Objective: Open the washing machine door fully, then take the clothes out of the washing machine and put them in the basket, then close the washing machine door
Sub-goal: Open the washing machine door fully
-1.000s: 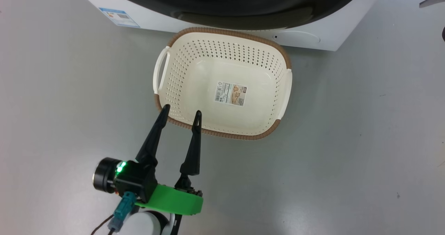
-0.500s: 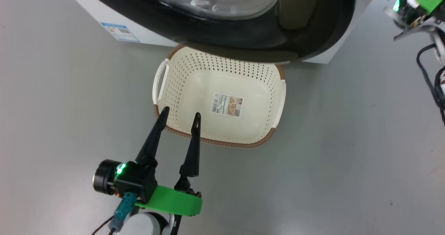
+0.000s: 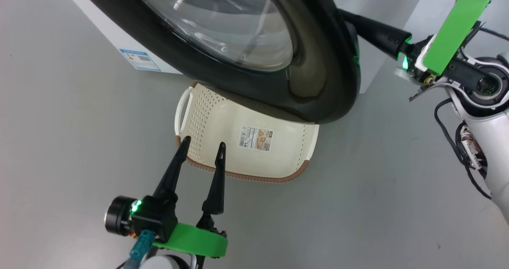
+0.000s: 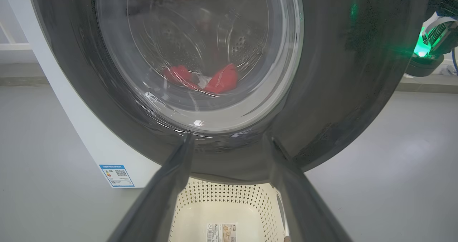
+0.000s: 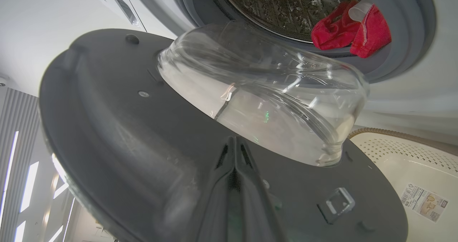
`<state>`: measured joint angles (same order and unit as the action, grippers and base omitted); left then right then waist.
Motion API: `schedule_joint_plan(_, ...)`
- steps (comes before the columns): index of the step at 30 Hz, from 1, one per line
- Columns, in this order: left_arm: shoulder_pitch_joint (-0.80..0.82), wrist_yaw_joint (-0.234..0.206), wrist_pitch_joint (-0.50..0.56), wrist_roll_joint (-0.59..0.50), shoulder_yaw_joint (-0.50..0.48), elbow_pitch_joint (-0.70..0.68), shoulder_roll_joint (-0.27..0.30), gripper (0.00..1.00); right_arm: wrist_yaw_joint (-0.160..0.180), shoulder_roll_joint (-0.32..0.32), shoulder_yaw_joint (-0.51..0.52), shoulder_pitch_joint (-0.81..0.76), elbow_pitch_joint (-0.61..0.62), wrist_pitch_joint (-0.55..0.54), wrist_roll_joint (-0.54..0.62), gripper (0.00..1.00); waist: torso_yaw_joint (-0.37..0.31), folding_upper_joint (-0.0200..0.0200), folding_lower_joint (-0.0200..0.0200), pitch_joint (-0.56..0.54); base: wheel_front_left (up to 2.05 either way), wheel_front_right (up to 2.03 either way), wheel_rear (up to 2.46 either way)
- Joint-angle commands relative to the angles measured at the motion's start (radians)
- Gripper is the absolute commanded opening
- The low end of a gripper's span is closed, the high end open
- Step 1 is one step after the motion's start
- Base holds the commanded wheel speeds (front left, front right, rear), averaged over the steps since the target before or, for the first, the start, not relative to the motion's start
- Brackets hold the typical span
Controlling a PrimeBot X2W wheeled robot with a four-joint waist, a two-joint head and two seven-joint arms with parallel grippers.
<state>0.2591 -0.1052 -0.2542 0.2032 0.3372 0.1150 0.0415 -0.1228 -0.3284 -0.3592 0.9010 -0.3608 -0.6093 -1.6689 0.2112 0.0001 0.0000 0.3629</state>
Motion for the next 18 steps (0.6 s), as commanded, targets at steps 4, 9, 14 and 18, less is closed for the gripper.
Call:
schedule_joint_plan(4, -0.029, 0.003, -0.008, -0.007, -0.038, -0.021, 0.009, 1.00, -0.008, 0.029, 0.006, -0.053, 0.057, -0.027, 0.020, 0.00, -0.003, -0.0001, 0.0000, -0.022, 0.00, 0.00, 0.00)
schedule_joint_plan(9, -0.037, 0.003, -0.008, -0.007, -0.041, -0.021, 0.009, 1.00, -0.008, 0.042, 0.006, -0.083, 0.078, -0.053, 0.024, 0.00, -0.006, -0.0001, 0.0000, -0.034, 0.00, 0.00, 0.00)
schedule_joint_plan(14, -0.046, 0.003, -0.008, -0.007, -0.043, -0.023, 0.009, 1.00, -0.008, 0.057, 0.010, -0.111, 0.096, -0.074, 0.032, 0.00, -0.010, -0.0001, 0.0000, -0.045, 0.00, 0.00, 0.00)
schedule_joint_plan(18, -0.049, 0.004, -0.008, -0.007, -0.044, -0.025, 0.009, 1.00, -0.008, 0.066, 0.018, -0.122, 0.097, -0.074, 0.048, 0.00, -0.011, -0.0001, 0.0000, -0.049, 0.00, 0.00, 0.00)
